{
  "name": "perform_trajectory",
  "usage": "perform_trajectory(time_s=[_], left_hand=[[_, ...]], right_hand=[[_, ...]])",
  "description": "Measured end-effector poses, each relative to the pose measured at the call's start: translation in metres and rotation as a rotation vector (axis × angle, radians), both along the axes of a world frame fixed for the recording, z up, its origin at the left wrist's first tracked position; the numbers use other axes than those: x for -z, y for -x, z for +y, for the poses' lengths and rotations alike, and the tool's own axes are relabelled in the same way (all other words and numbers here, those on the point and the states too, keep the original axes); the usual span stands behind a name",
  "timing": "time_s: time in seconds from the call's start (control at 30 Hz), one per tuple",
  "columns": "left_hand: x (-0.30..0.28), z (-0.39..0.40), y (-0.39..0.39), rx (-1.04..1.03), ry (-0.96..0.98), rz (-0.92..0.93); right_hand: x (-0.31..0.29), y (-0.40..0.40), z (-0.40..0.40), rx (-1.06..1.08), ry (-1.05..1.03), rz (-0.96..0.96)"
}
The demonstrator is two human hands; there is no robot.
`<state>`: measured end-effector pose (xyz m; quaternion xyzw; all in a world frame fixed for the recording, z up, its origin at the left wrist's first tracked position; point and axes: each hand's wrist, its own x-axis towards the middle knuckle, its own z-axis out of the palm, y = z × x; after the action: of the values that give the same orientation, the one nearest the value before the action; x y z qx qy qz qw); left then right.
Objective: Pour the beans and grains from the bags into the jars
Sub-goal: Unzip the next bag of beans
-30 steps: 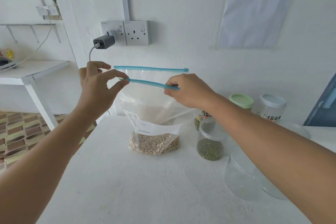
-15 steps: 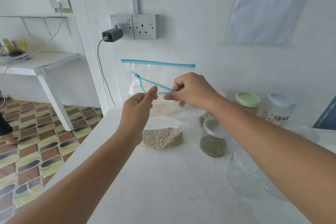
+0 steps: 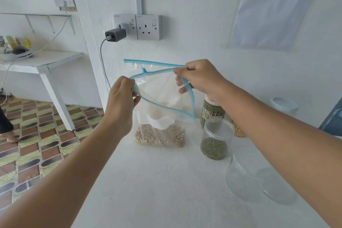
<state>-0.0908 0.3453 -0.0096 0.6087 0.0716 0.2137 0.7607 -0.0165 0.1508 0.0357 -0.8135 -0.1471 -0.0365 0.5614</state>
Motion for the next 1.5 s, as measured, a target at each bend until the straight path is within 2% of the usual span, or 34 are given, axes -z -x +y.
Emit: perform_trajectory(time_s=[0.27, 0.5, 0.6, 0.77, 0.87, 1.03, 1.23, 1.43, 1.5], left_hand=[[-0.04, 0.016, -0.03, 0.125, 0.175, -0.032], [-0.012, 0.011, -0.036, 0.236, 0.094, 0.044], [-0.007, 0.014, -0.035, 0.292, 0.02, 0.027], [0.002, 0.01, -0.031, 0.425, -0.108, 0.013], [0.01, 0.0, -0.023, 0.526, -0.211, -0.03], [0.021, -0.01, -0.009, 0.608, -0.279, -0.017], [0.044, -0.012, 0.007, 0.578, -0.319, 0.014], [0.094, 0.024, 0.004, 0.282, -0.365, 0.262], [0.113, 0.035, 0.003, 0.242, -0.357, 0.347]], right_hand=[[-0.021, 0.005, 0.0, 0.063, -0.025, -0.13], [0.007, 0.01, -0.015, 0.01, 0.008, -0.009], [0.008, 0.013, -0.018, 0.057, 0.133, -0.049], [-0.012, 0.03, -0.01, -0.182, 0.15, 0.056], [-0.019, 0.039, -0.005, -0.307, 0.238, 0.075], [-0.023, 0.053, -0.003, -0.393, 0.369, 0.083], [-0.007, 0.048, -0.005, -0.174, 0.612, -0.065], [0.022, 0.033, -0.033, -0.107, 0.562, -0.128], [0.029, 0.029, -0.038, -0.092, 0.527, -0.119]])
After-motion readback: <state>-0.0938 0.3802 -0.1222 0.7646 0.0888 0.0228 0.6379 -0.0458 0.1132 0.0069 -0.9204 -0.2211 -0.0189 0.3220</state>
